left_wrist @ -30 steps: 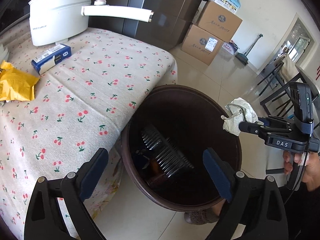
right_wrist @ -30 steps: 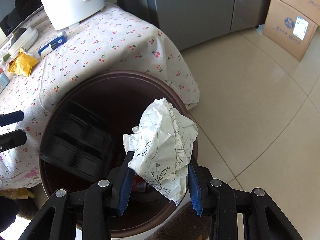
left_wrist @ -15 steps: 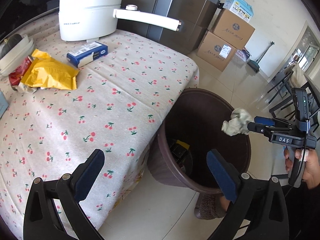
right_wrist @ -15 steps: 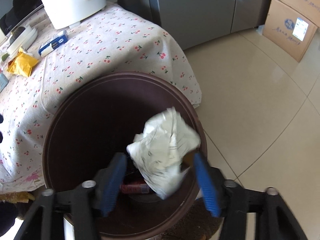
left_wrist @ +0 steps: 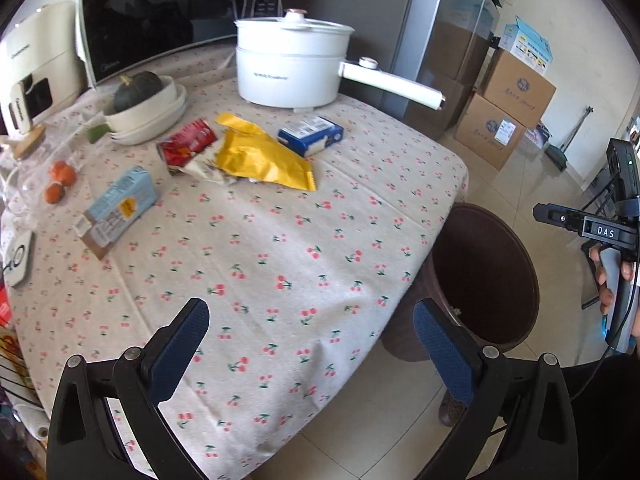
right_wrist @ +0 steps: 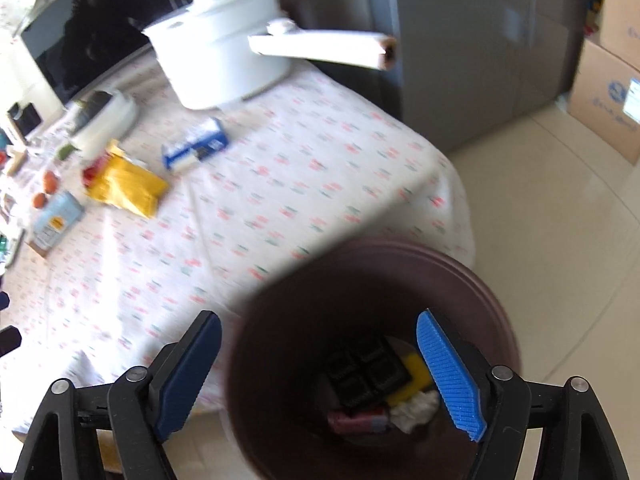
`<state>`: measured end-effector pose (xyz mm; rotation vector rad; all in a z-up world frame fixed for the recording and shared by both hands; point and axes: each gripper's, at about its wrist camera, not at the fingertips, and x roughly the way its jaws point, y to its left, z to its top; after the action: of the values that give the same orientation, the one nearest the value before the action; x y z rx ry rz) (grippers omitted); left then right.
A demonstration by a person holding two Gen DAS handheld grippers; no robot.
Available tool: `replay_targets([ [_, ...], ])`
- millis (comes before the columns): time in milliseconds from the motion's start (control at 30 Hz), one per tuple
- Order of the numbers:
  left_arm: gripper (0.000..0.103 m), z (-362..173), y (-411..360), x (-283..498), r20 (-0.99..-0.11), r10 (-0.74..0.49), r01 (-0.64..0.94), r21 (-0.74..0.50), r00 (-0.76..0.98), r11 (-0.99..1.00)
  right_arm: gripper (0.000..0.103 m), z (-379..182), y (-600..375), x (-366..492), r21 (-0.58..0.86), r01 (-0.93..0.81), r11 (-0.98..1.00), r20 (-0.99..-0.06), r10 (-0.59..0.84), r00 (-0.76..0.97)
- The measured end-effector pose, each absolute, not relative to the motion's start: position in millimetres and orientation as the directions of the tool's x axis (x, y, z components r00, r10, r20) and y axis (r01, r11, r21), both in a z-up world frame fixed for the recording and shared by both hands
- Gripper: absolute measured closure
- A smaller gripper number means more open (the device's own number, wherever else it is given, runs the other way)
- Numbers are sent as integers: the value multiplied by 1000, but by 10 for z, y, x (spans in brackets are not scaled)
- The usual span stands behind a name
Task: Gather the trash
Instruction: 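Move both open tools back toward the items on the table, then grasp the light blue milk carton with the left tool while the right tool grasps the yellow snack bag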
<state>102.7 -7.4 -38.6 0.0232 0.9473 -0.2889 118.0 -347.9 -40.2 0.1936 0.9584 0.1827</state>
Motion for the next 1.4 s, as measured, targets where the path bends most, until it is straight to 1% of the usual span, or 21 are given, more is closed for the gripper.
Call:
replay_targets([
  [100,0,-300,186,1025,-793,-207,193,-116,573,974,14,-273,-3149,1259,260,-111,959,-775,276,569],
  [200,0,-307,429,1078,-810,-164,120,-116,563,986,13,-202,-2811,1356,271,-163,949,-764,315,563],
  [333,0,-291,753,1222,-817,-82,14,-90,571,996,13,-181,-2463,1511,234,-200,951,-772,307,556],
  [433,0,-413,1012,1409,-844,-28,-76,-80,535,994,13,-202,-2312,1647,231,-198,953,-775,303,555],
  [533,0,-611,1245,1626,-861,-37,-135,-122,508,983,11,-293,-2205,1813,247,-174,953,-787,302,537],
  [667,1,-745,1364,1976,-851,37,-103,-20,523,994,11,-477,-2028,2063,250,-174,953,-815,304,493],
  [767,1,-811,1429,2261,-848,37,-45,16,529,999,11,-586,-1877,2264,202,-215,956,-836,282,470],
  [867,4,-898,1436,2517,-851,25,16,40,524,999,11,-647,-1723,2472,188,-275,943,-837,300,457],
  [967,10,-986,1415,2712,-857,11,69,54,516,996,11,-702,-1516,2673,165,-346,923,-832,319,454],
  [1033,18,-1048,1423,2805,-863,-5,92,48,505,995,11,-758,-1336,2788,148,-404,903,-829,336,447],
  [1100,22,-1107,1453,2861,-866,-7,102,50,500,994,11,-837,-1141,2889,127,-460,879,-834,346,430],
  [1167,31,-1161,1494,2902,-870,-41,114,18,491,993,11,-928,-966,2974,101,-508,856,-840,347,417],
  [1233,44,-1212,1525,2912,-873,-61,120,-2,484,993,11,-1020,-832,3051,75,-537,840,-847,338,410],
  [1300,50,-1254,1543,2913,-871,-68,128,-6,487,992,12,-1109,-734,3130,46,-546,837,-856,315,410],
  [1333,51,-1261,1553,2906,-867,-73,127,-12,492,992,12,-1155,-705,3167,35,-545,838,-861,301,409],
  [1367,53,-1262,1564,2896,-864,-81,126,-20,497,992,16,-1197,-693,3202,27,-541,841,-867,289,405],
  [1400,57,-1262,1574,2886,-863,-88,122,-31,498,992,25,-1234,-696,3227,28,-538,842,-873,283,397],
])
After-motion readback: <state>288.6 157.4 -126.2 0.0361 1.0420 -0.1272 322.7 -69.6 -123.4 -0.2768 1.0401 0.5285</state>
